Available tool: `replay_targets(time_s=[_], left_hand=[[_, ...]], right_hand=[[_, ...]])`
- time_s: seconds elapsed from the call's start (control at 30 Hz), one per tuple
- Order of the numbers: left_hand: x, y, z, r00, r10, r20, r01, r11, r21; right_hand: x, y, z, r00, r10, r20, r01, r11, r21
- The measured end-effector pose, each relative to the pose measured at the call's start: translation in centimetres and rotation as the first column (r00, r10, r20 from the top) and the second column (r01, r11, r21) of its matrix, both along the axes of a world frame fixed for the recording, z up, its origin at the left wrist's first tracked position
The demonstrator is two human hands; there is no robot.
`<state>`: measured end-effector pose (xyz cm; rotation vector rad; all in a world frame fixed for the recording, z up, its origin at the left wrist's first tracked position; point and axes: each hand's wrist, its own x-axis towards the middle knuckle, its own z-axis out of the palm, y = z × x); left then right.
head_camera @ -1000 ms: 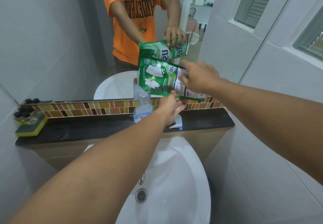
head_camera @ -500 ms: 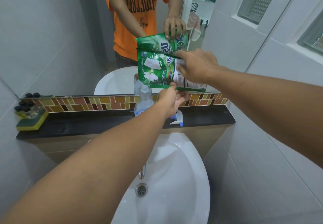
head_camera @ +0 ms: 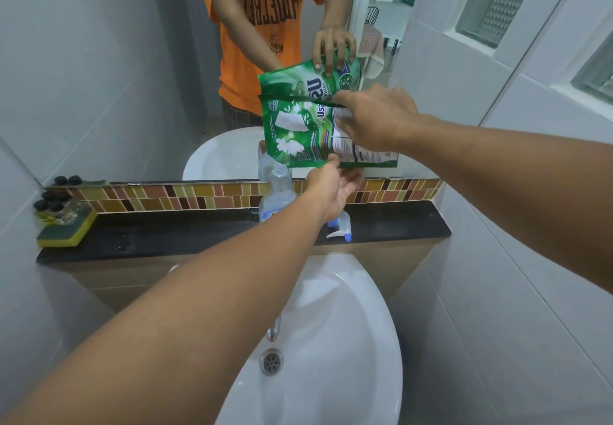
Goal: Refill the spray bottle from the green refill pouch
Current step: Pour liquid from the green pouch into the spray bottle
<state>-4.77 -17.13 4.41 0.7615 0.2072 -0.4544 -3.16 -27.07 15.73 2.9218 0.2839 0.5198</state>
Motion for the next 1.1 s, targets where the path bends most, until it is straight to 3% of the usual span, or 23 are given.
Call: replay_targets(time_s=[1.1], left_hand=[[-1.1, -0.1, 2.5, 0.996, 0.093, -0.012, -0.093, 0.993, -0.072]], right_hand=[[-0.2, 1.7, 2.8, 0.99, 0.133, 0.05, -0.122, 0.977, -0.175]])
